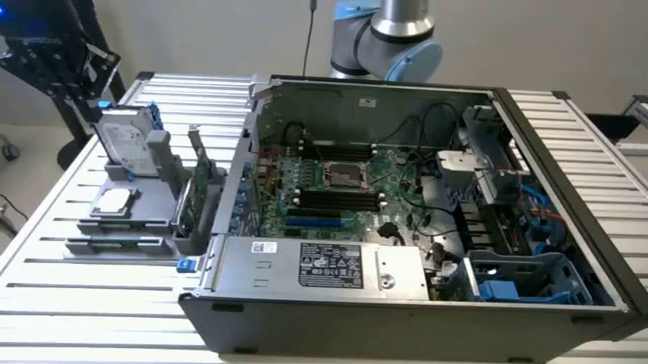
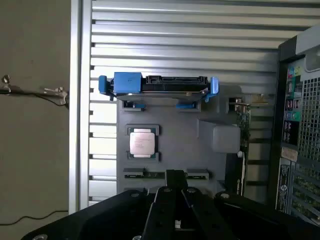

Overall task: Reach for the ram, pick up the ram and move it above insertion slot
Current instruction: 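Reach for the ram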

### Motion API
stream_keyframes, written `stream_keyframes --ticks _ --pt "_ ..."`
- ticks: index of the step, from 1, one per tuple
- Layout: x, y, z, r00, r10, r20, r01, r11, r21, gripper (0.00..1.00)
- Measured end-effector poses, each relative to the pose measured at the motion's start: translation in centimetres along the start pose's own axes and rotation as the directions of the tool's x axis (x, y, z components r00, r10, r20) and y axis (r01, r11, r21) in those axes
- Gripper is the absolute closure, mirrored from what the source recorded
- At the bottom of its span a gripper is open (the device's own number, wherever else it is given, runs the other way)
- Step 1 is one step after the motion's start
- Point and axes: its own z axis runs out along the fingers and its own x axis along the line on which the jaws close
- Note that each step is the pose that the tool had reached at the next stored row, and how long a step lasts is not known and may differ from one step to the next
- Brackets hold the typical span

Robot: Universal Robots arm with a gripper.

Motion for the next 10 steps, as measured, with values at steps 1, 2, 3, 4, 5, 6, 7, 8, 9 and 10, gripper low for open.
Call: stream_keyframes --ticks 1,2,3,4,5,6,7,8,9,10 --pt "0.00 0.00 0.00 1.0000 0.000 0.0000 0.000 1.0000 0.0000 0.89" --pt "0.00 0.00 0.00 1.0000 0.000 0.0000 0.000 1.0000 0.0000 0.89" --pt "0.00 0.00 0.00 1.0000 0.000 -0.0001 0.000 1.0000 0.0000 0.89" --pt "0.00 0.00 0.00 1.0000 0.000 0.0000 0.000 1.0000 0.0000 0.89" --pt "0.00 0.00 0.00 1.0000 0.000 0.0000 0.000 1.0000 0.0000 0.89" --pt "0.01 0.01 0.00 1.0000 0.000 -0.0001 0.000 1.0000 0.0002 0.89" --pt "0.03 0.10 0.00 1.0000 0.000 -0.0001 0.000 1.0000 0.0004 0.89" --pt "0.02 0.12 0.01 1.0000 0.000 0.0001 0.000 1.0000 0.0004 0.89" --pt "0.02 0.15 0.01 1.0000 -0.001 0.0000 0.001 1.0000 0.0007 0.89" --pt "0.02 0.18 0.01 1.0000 -0.001 0.0001 0.001 1.0000 0.0009 0.89"
